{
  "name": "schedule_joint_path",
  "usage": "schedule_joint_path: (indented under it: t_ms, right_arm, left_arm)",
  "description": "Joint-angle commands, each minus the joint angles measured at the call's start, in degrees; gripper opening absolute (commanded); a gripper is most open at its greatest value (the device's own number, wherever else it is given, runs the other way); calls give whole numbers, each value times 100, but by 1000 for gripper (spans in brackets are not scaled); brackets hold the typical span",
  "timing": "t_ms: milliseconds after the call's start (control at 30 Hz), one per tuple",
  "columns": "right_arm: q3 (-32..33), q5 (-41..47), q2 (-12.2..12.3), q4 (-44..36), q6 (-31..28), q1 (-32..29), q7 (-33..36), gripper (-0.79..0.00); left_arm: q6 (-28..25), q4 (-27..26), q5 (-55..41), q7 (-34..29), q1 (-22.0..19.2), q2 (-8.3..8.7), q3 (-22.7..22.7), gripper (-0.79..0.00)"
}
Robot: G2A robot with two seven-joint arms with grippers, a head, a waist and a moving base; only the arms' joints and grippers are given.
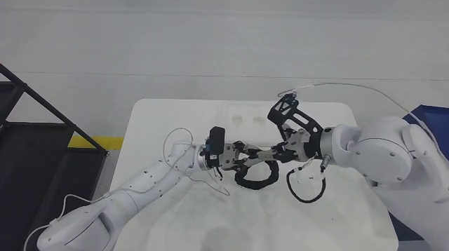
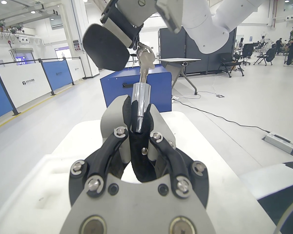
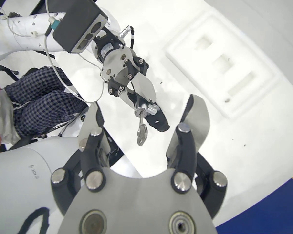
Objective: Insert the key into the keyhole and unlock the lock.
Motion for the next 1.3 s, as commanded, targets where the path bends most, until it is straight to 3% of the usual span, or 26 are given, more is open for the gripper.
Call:
schedule_joint_path:
  t_ms: [0,233,333,667,900,1267]
  right_arm:
    - [48,16,28,30,-687,-26,56,0]
    - [106,-266,105,-143,-1756,-68,362,0]
    - [29,-506,120,-305,-1917,-82,466,0]
    - [-77,-692,128,-347,-1727,-202,468,0]
    - [-59,-883,136,-348,-1772,-263,299,0]
    - [-30,-2541,234,-702,-3534,-495,-551,0]
  left_arm:
    - [-242,-42,-207,-241,-33,37,-30,-785]
    - [-1143,-288,-870,-1143,-130,233,-192,-785]
    - [-1143,-196,-1073,-1144,-174,327,-102,-785]
    - [-1143,-190,-1776,-1144,-638,575,728,-785]
    - [-1143,-244,-1894,-1144,-904,662,1071,-785]
    - [-1143,-283,-2080,-1144,-975,714,1367,-785]
